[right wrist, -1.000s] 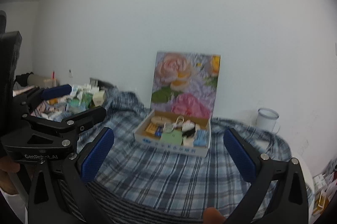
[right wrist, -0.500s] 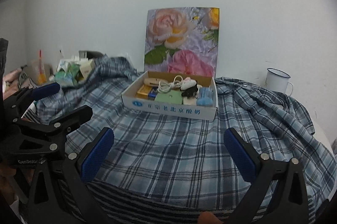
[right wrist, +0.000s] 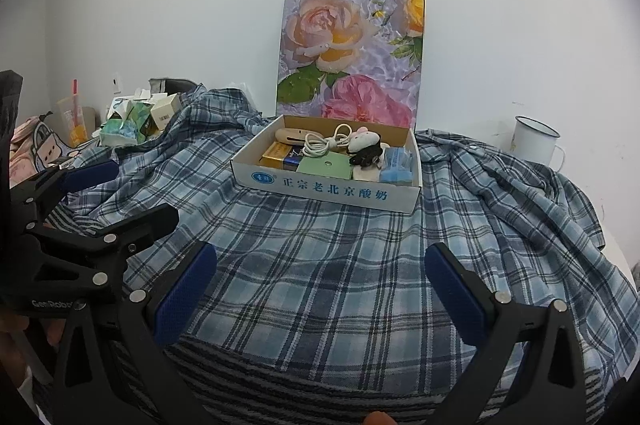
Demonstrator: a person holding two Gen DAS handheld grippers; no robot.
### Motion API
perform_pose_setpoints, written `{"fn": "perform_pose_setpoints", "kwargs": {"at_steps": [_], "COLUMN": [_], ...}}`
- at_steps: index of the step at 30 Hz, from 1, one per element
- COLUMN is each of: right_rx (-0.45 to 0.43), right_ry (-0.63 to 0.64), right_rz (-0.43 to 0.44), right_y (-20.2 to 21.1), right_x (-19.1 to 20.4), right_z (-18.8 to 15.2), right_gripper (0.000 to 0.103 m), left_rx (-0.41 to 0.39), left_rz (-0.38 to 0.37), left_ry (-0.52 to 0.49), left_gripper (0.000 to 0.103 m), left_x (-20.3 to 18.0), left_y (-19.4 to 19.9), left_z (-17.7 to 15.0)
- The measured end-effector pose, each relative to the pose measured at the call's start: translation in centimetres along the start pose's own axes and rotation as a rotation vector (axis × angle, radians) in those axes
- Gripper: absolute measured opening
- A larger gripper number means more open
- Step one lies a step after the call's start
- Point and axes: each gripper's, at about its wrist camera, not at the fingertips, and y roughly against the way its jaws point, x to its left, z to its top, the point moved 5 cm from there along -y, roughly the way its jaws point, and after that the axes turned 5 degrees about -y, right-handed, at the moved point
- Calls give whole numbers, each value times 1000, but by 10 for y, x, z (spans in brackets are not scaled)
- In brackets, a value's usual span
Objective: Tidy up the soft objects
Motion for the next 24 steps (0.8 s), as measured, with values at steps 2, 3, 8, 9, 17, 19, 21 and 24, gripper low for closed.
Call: {"fn": "perform_pose_setpoints", "kwargs": {"at_steps": [2,3,8,9,17,19,21,24], "right_rx": [-6,-7,1,3,4,5,6,7], "right_ry": [1,1,-1,-2,-3,-3,-4,-4], "right_rz": [-1,1,3,4,1,1,2,1], "right_y": [1,1,0,0,0,0,-1,-1], "right_x": [0,0,0,0,0,1,1,1], "right_z": [0,0,0,0,0,-1,-3,-2], "right_gripper": [103,103,103,103,103,103,103,103], "left_rx": [-2,-5,-1,0,6,9,5,6], "left_rz": [3,4,3,3,2,1,3,2], "left_ry": [-3,-4,-4,-4,-3,-2,-3,-3], "left_gripper": [102,102,102,102,102,102,102,102], "left_x": [0,-1,-1,-1,0,-1,-1,0], "left_y": [1,1,1,2,0,0,0,0], "left_z": [0,0,-1,-1,-1,-2,-1,-1]}}
